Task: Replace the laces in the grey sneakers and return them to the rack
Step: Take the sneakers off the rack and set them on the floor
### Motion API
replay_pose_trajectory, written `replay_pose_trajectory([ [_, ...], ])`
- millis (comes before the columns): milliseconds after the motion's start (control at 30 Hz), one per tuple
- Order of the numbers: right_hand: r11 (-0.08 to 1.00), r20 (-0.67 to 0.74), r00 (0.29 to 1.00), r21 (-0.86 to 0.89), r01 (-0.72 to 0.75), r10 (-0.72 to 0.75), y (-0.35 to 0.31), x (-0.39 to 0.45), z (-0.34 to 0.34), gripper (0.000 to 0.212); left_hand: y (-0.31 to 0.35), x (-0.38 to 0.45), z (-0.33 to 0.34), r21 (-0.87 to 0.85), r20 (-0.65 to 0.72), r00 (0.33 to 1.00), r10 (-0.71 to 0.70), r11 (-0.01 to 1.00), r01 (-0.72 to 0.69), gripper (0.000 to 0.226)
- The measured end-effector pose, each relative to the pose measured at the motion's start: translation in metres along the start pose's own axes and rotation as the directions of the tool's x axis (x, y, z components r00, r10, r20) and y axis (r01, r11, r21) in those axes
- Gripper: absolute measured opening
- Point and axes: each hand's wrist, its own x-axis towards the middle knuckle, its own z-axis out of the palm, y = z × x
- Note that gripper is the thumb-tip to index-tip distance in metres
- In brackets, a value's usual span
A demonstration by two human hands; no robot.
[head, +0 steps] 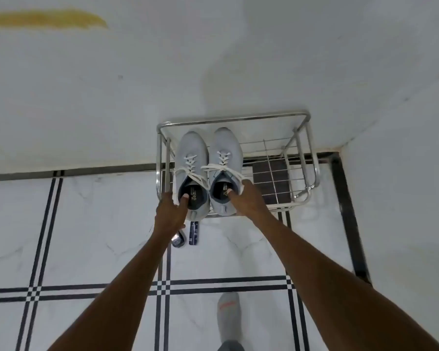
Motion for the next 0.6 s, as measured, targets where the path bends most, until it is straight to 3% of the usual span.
replay_pose_trajectory([
  [100, 0.978, 0.049, 0.988, 0.147, -0.149, 0.143, 0.009, 0.015, 0.013, 0.052, -0.01, 0.021, 0.011, -0.15, 0.077, 0.984, -0.163, 0.973, 0.173, 0.063],
  [200, 0.924, 0.067, 0.975, 0.312, -0.223, 0.212, 0.015, 0.022, 0.022, 0.049, -0.016, 0.033, 0.017, -0.203, 0.104, 0.97, -0.221, 0.95, 0.238, 0.055],
  [400, 0.908, 0.005, 0.986, 0.389, -0.157, 0.168, 0.025, 0.004, 0.016, 0.034, -0.019, 0.017, 0.018, -0.229, 0.017, 0.978, -0.209, 0.951, 0.207, 0.046],
  [600, 0.919, -0.046, 0.998, 0.393, -0.023, 0.044, 0.081, -0.074, 0.002, 0.039, -0.049, -0.074, 0.041, -0.171, -0.086, 0.991, -0.106, 0.981, 0.09, 0.041],
])
